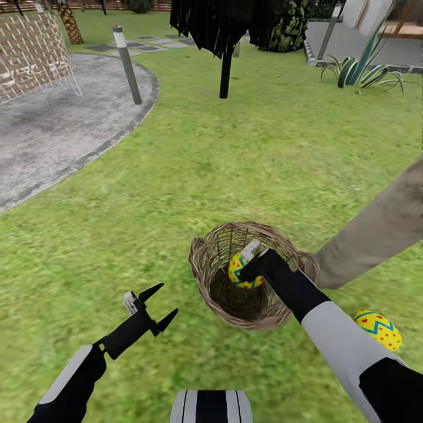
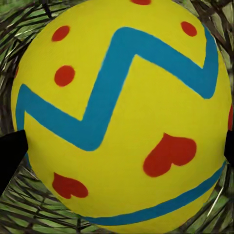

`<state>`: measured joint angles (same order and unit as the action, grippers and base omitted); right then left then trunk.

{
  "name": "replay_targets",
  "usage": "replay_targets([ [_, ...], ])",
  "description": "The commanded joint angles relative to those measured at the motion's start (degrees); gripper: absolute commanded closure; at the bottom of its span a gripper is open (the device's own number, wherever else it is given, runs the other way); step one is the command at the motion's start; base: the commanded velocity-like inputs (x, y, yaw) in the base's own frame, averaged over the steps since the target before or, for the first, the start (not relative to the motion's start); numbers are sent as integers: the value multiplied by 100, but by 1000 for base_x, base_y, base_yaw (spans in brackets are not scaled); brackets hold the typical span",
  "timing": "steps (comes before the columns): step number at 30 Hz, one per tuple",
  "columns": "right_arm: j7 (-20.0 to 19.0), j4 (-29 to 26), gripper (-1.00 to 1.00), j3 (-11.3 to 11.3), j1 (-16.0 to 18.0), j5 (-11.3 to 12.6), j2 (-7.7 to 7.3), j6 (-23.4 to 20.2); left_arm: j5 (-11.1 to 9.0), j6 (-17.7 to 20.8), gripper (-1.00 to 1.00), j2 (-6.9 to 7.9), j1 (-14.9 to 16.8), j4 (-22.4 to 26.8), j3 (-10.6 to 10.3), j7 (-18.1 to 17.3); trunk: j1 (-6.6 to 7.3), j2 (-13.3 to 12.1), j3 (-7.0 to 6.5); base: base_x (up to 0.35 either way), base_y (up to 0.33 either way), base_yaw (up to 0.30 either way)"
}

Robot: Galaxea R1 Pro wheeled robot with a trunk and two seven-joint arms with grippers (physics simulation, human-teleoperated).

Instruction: Take the three Easter eggs out of the wicker basket on the lawn in the garden, then place them on the lawn next to a single tree (choose any tree) so that all three eggs are next to the same tree and none are left in the basket.

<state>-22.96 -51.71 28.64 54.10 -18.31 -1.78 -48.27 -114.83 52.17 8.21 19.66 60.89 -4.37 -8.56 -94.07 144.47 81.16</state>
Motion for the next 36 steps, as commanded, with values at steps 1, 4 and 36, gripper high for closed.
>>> replay_targets([
  [1, -209, -27, 100, -96, 4, -59, -6, -22, 37, -2, -100, 6, 3, -4, -17, -58, 3, 0, -19, 0, 0, 0],
  [4, -1082, -40, 100, -731, 4, -103, -14, -29, 39, -5, -100, 6, 3, -6, -20, -58, 11, -4, -86, 0, 0, 0],
  [36, -2559, -437, 100, -2565, -23, -67, -241, 26, 663, -102, -100, -326, 3, 2, 6, -58, 75, -38, -639, -87, 0, 0],
])
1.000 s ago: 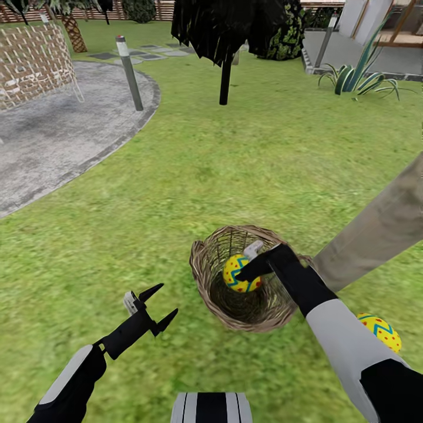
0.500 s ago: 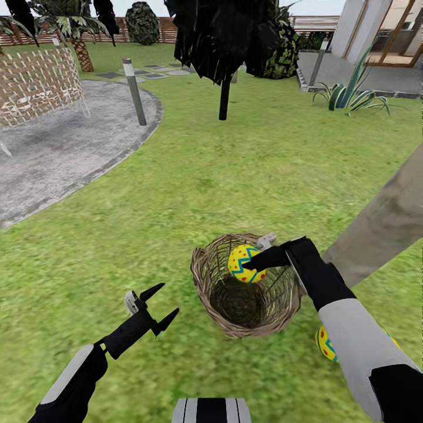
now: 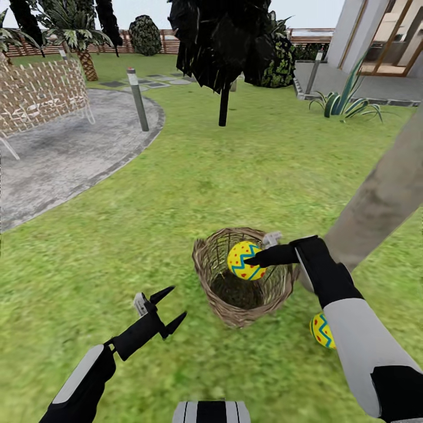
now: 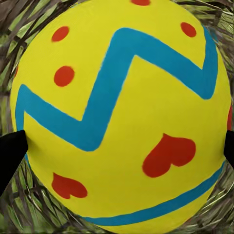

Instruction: Take the three Easter eggs out of the wicker basket on the lawn in the garden, then place them on the lawn next to a single tree (choose any tree) so that all three eggs are next to the same tree and none are left in the basket.

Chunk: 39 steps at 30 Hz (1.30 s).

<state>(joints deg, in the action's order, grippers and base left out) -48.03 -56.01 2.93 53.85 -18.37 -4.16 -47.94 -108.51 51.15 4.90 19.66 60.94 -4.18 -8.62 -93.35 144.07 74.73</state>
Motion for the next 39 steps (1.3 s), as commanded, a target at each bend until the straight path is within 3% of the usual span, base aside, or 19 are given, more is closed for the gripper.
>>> replay_targets([
  [1, -57, -7, 100, 3, 3, -59, 1, -2, 31, 1, -100, 3, 3, -5, -13, -52, 4, 2, 4, -304, 0, 0],
  [6, -58, -15, 100, -63, 3, -43, 19, 10, 31, 1, -100, 2, 3, -12, -21, -52, 4, 2, 4, -333, 0, 0],
  [8, -53, -31, 100, -492, 3, -38, 38, 10, 31, 1, -100, 2, 3, -12, -20, -52, 4, 2, 4, -339, 0, 0],
  [11, -116, -110, 100, -1511, 1, 6, 53, 7, 31, 1, -100, 2, 3, -18, -20, -52, 4, 2, 4, -145, 0, 0],
  [12, -573, -118, 100, -1854, -3, 443, 44, 3, 33, -4, -100, 2, 3, -21, -21, -52, 4, 2, 4, -7, 0, 0],
  [16, -832, -65, 100, -1916, -18, 732, 24, -42, 46, -39, -100, -30, 3, -20, -28, -52, 4, 2, 4, -97, 0, 0],
  [18, -1007, -61, 100, -1918, -71, 747, 35, -53, 55, -171, -100, -46, 3, -21, -30, -52, 4, 2, 4, -318, 0, 0],
  [21, -1676, -54, 100, -1919, -136, 743, 19, -61, 57, -219, -100, -50, 3, -21, -30, -50, 4, 2, 4, -337, 0, 0],
  [29, -1889, 71, 100, -2040, -309, 748, 12, -74, 58, -228, -100, -51, 3, -21, -30, -43, 4, 2, -34, -223, 0, -138],
  [32, -2469, 82, 100, -2096, -428, 748, -9, -75, 51, -220, -100, -28, 3, -21, -30, -43, 4, 2, -55, -6, 0, -212],
  [35, -2645, 244, 100, -2684, -489, 738, -87, -70, 45, -220, -100, -34, 3, -27, -30, -45, 4, 2, -75, 0, 0, -217],
  [36, -2658, 277, 100, -3020, -504, 739, -259, -67, 53, -220, -100, -43, 3, -29, -32, -44, 4, 2, -82, 0, 0, -229],
  [37, -2664, 291, 100, -3204, -511, 741, -364, -67, 56, -219, -100, -53, 3, -29, -36, -44, 4, 2, -89, 0, 0, -232],
  [39, -2643, 310, 100, -3306, -518, 736, -429, -66, 57, -221, -100, -105, 3, -30, -96, -43, 4, 2, -102, 0, 0, -233],
])
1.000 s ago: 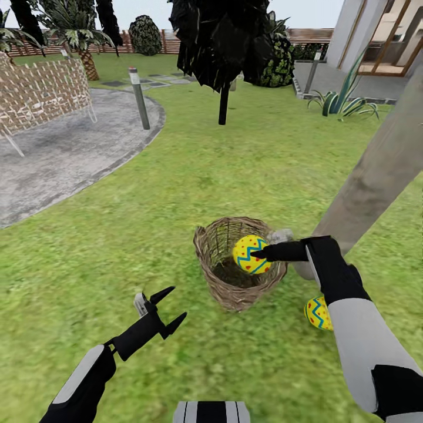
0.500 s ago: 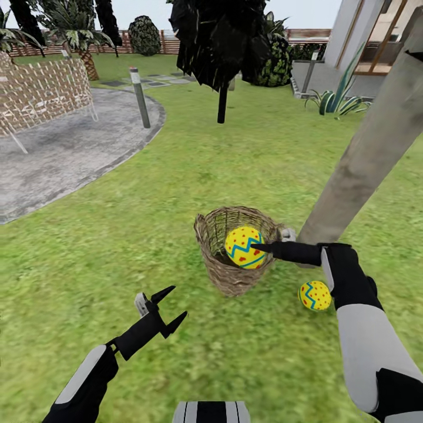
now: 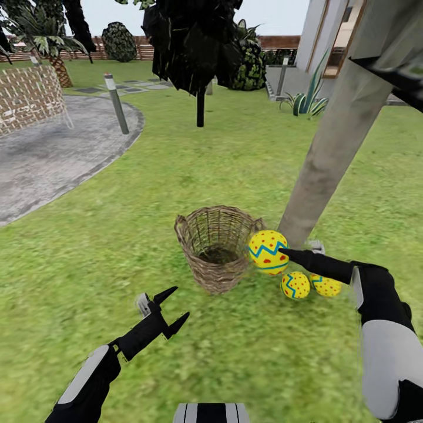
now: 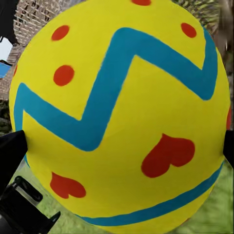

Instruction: Take the three Easter eggs out of the wicker basket on the lawn in the garden, then place them on the lawn next to a single tree (choose any tree) so that all three eggs are next to the same tree and none are left in the basket.

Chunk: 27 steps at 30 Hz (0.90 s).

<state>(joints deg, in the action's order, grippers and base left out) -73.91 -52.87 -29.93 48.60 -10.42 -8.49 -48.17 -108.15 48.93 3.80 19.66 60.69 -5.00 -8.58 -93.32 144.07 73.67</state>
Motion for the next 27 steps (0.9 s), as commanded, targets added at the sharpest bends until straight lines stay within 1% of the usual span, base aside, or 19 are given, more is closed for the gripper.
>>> replay_targets([
  [1, -37, 25, 100, -38, 2, -66, -5, -44, 22, 2, -100, -16, 3, 0, -51, -50, 1, 2, -3, 0, 0, -233],
  [7, 12, 149, 100, -65, -32, -117, -49, 8, 1, 8, -100, -51, 3, 50, -193, -61, 1, 2, -42, 0, 0, -234],
  [8, 82, 155, 100, -63, -35, -123, -49, 15, 9, 3, -100, -119, 3, 31, -234, -58, 1, 2, -49, 0, 0, -234],
  [9, 296, 160, 100, -60, -66, -128, -34, 29, 37, -2, -100, -262, 3, 15, -311, -57, 1, 2, -56, 0, 0, -234],
  [10, 511, 157, 100, -58, -103, -146, -20, 38, 102, -4, -100, -324, 3, 10, -348, -53, 1, 2, -62, 0, 0, -234],
  [11, 770, 155, 100, -58, -130, -161, -3, 47, 252, -5, -100, -367, 3, 7, -368, -49, 1, 2, -69, 0, 0, -234],
  [12, 935, 155, 100, -56, -141, -166, 7, 55, 396, -6, -100, -385, 3, 1, -375, -48, 1, 2, -75, 0, 0, -234],
  [14, 1107, 154, 100, -57, -147, -150, 6, 188, 495, -6, -100, -395, 3, -3, -377, -47, 1, 2, -89, 0, 0, -234],
  [15, 1205, 154, 100, -57, -148, -143, 6, 253, 513, -6, -100, -396, 3, -2, -378, -47, 1, 2, -95, 0, 0, -234],
  [18, 1557, 154, 100, -57, -149, -122, 10, 330, 530, -6, -100, -397, 3, -4, -381, -47, 1, 2, -115, 0, -84, -234],
  [21, 1853, 154, 100, -57, -150, -104, 14, 405, 532, -12, -100, -397, 3, -4, -383, -47, 1, 2, -135, 0, -272, -234],
  [27, 1978, 154, 100, -57, -150, -92, 14, 534, 532, -23, -100, -397, 3, -4, -387, -46, 1, 2, -174, 0, -331, -233],
])
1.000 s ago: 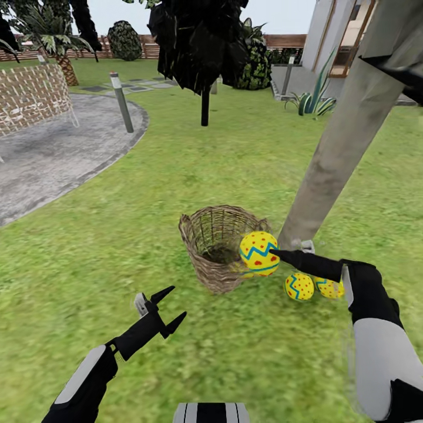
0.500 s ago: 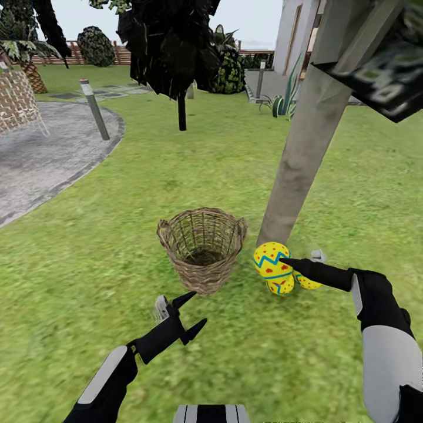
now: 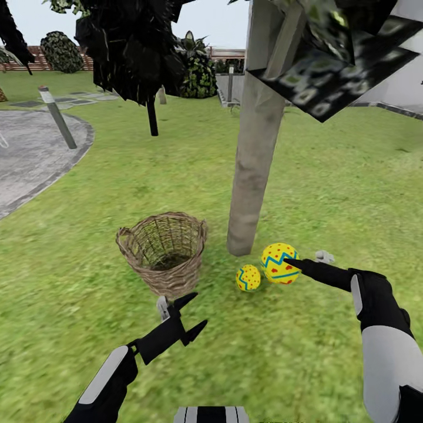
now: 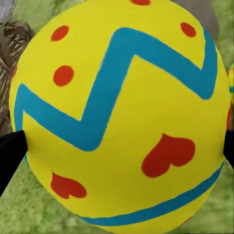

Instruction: Take the three Easter eggs out of the wicker basket on the lawn in the garden, then place them on the lawn next to a single tree (choose any tree) so that all three eggs are next to the same tree and none are left in the basket.

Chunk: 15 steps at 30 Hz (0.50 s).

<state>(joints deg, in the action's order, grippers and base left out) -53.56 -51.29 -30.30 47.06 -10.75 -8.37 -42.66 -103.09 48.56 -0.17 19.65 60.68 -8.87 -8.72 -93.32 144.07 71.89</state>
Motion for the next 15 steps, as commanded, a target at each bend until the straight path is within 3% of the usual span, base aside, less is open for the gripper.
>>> replay_targets([
  [1, 28, -4, 100, -20, 2, -58, 2, -15, 26, 13, -100, -1, 4, -4, 0, -33, 1, 2, -2, 0, -334, -199],
  [3, 283, -6, 100, -17, 1, -63, 2, -8, 26, 13, -100, -1, 4, -4, 2, -32, 1, 2, -6, 0, -334, -73],
  [9, 471, -53, 100, -12, 1, -95, 2, -5, 23, 13, -100, -1, 4, -4, 4, -29, 1, 2, -7, 0, -334, 2],
  [12, 817, -33, 100, -4, -3, -92, 8, 3, 25, 13, -100, -1, 4, -4, 3, -28, 1, 2, -7, 0, -334, 198],
  [15, 920, -8, 100, 5, -4, -113, 10, 180, 22, 13, -100, -1, 4, -4, 3, -25, 1, 2, -7, 0, -334, 279],
])
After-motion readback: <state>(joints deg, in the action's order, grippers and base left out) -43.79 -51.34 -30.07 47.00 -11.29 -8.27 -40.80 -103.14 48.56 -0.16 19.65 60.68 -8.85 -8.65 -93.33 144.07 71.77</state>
